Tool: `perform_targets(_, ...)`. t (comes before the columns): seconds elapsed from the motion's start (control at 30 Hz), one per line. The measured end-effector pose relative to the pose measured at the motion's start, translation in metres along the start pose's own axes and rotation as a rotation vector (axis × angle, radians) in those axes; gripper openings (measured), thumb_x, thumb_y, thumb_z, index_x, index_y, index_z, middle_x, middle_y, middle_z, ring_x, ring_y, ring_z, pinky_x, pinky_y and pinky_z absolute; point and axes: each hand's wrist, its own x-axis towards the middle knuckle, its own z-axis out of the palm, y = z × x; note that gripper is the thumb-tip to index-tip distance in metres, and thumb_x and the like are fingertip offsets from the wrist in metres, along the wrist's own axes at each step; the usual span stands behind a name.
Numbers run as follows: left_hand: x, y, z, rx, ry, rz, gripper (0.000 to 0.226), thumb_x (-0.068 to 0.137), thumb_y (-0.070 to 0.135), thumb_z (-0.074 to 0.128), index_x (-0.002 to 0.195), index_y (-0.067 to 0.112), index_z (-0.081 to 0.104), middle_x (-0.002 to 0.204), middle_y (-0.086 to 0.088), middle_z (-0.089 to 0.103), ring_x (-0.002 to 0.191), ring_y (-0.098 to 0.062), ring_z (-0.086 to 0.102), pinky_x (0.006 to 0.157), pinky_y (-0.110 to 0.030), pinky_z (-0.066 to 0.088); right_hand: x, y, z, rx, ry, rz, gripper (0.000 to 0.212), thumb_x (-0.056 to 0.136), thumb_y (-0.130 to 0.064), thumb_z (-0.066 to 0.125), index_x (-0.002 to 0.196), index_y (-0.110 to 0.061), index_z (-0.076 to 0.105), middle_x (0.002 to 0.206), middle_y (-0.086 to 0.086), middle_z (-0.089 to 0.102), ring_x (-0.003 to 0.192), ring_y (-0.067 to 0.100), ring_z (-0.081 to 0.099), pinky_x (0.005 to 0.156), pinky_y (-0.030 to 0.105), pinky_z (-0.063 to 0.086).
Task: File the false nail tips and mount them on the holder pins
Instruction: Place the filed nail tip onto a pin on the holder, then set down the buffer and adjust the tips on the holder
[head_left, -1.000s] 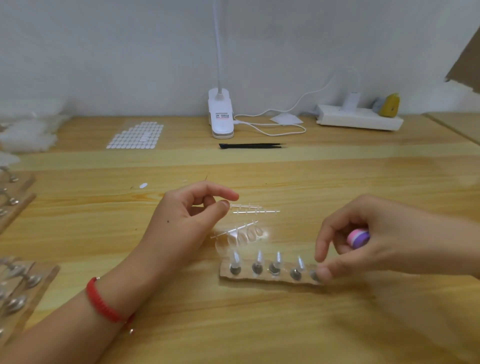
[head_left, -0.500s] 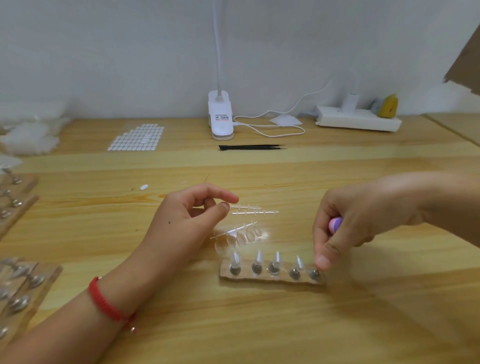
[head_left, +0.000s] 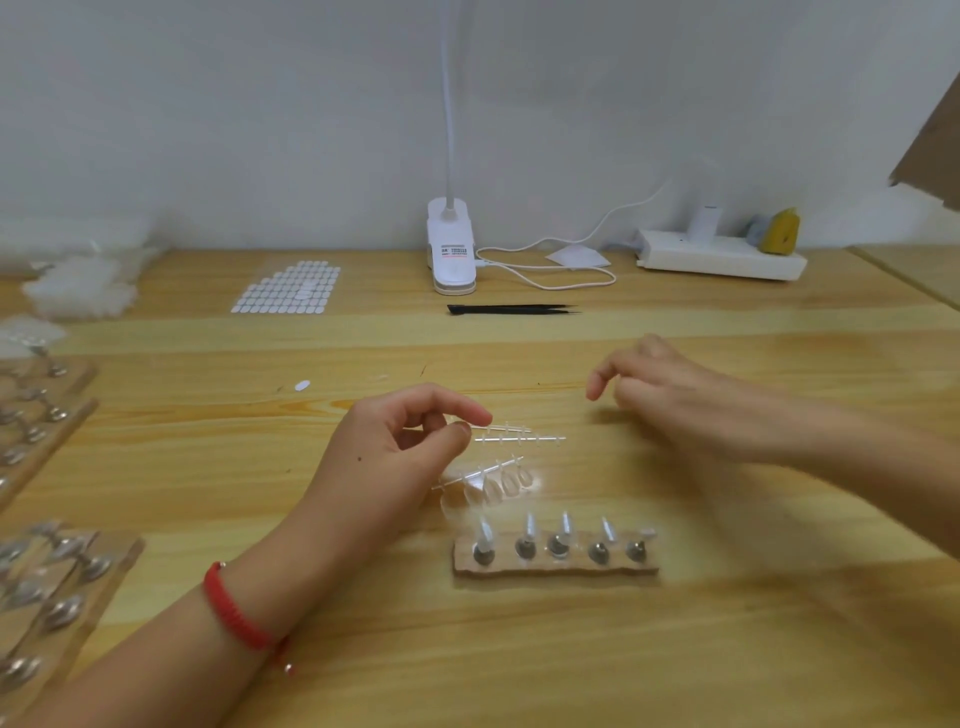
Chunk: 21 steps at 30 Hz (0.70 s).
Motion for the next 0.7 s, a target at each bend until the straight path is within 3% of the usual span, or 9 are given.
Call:
perform_targets(0.07, -0.001, 0.001, 0.0, 0.004, 0.002, 0.006, 0.026, 0.086, 0.003, 0.062, 0.077, 0.024, 0.074, 0.049, 0.012, 0.037, 0.039, -0.002, 0.034, 0.043, -0.007, 0.028, 0.005, 0.006, 0.018, -0.25, 0.135, -0.227, 0.025, 0.094, -0.02, 0.04, 0.112, -0.028, 0.056, 0.1, -0.01, 0.036, 0.085, -0.004, 0.043, 0.077, 0.009, 0.033)
perform_targets(0.13, 0.0, 0.001, 0.0, 0.01, 0.002, 0.004, 0.026, 0.086, 0.003, 0.062, 0.077, 0.024, 0.074, 0.05, 0.012, 0.037, 0.039, -0.002, 0.034, 0.043, -0.007, 0.028, 0.009, 0.01, 0.024, -0.379, 0.148, -0.323, 0.036, 0.092, -0.008, 0.045, 0.124, -0.021, 0.054, 0.106, -0.004, 0.04, 0.095, 0.004, 0.044, 0.086, 0.013, 0.034)
perform_targets(0.2, 0.0, 0.0, -0.001, 0.006, 0.004, 0.0, 0.026, 0.086, 0.003, 0.062, 0.076, 0.024, 0.075, 0.051, 0.011, 0.037, 0.04, -0.002, 0.034, 0.043, -0.008, 0.028, 0.005, 0.011, 0.02, -0.331, 0.156, -0.307, 0.045, 0.092, -0.004, 0.05, 0.133, -0.021, 0.05, 0.113, 0.0, 0.046, 0.109, 0.014, 0.044, 0.097, 0.018, 0.032)
perform_targets(0.27, 0.001, -0.002, -0.002, 0.002, 0.003, 0.001, 0.027, 0.086, 0.005, 0.062, 0.076, 0.027, 0.075, 0.052, 0.01, 0.037, 0.042, -0.003, 0.033, 0.044, -0.009, 0.027, -0.012, 0.012, 0.012, -0.196, 0.205, -0.298, 0.048, 0.09, -0.014, 0.053, 0.135, -0.028, 0.047, 0.122, -0.006, 0.05, 0.117, 0.009, 0.045, 0.101, 0.021, 0.033)
perform_targets(0.37, 0.001, -0.004, -0.001, -0.002, -0.005, 0.004, 0.029, 0.087, 0.006, 0.062, 0.077, 0.03, 0.074, 0.052, 0.011, 0.038, 0.044, -0.004, 0.033, 0.044, -0.009, 0.027, -0.06, 0.014, 0.005, 0.031, 0.113, -0.281, 0.059, 0.071, -0.032, 0.057, 0.128, -0.044, 0.047, 0.116, -0.014, 0.06, 0.11, 0.01, 0.056, 0.09, 0.02, 0.043)
perform_targets(0.47, 0.001, -0.005, 0.0, 0.013, 0.011, 0.017, 0.029, 0.086, 0.006, 0.063, 0.075, 0.03, 0.074, 0.055, 0.011, 0.042, 0.046, -0.004, 0.037, 0.046, -0.008, 0.03, -0.086, 0.014, 0.028, 0.005, 0.027, -0.295, 0.075, 0.068, -0.039, 0.077, 0.131, -0.05, 0.039, 0.119, -0.018, 0.056, 0.11, 0.007, 0.054, 0.088, 0.009, 0.039)
perform_targets(0.6, -0.006, 0.002, 0.005, 0.08, -0.01, 0.096, 0.026, 0.086, 0.008, 0.066, 0.074, 0.03, 0.073, 0.052, 0.004, 0.038, 0.046, -0.007, 0.032, 0.045, -0.01, 0.028, -0.081, 0.012, 0.044, 0.113, 0.106, -0.316, 0.064, 0.072, -0.03, 0.078, 0.124, -0.048, 0.046, 0.1, -0.016, 0.065, 0.089, 0.008, 0.061, 0.072, 0.009, 0.044)
perform_targets(0.7, -0.011, 0.018, 0.014, 0.258, -0.157, 0.257, 0.01, 0.08, 0.031, 0.06, 0.079, 0.035, 0.07, 0.05, 0.01, 0.04, 0.046, -0.003, 0.036, 0.049, -0.01, 0.03, -0.095, 0.044, 0.021, -0.024, 0.196, -0.252, 0.058, 0.07, -0.04, 0.073, 0.124, -0.042, 0.051, 0.095, -0.016, 0.067, 0.078, 0.007, 0.064, 0.068, 0.014, 0.048)
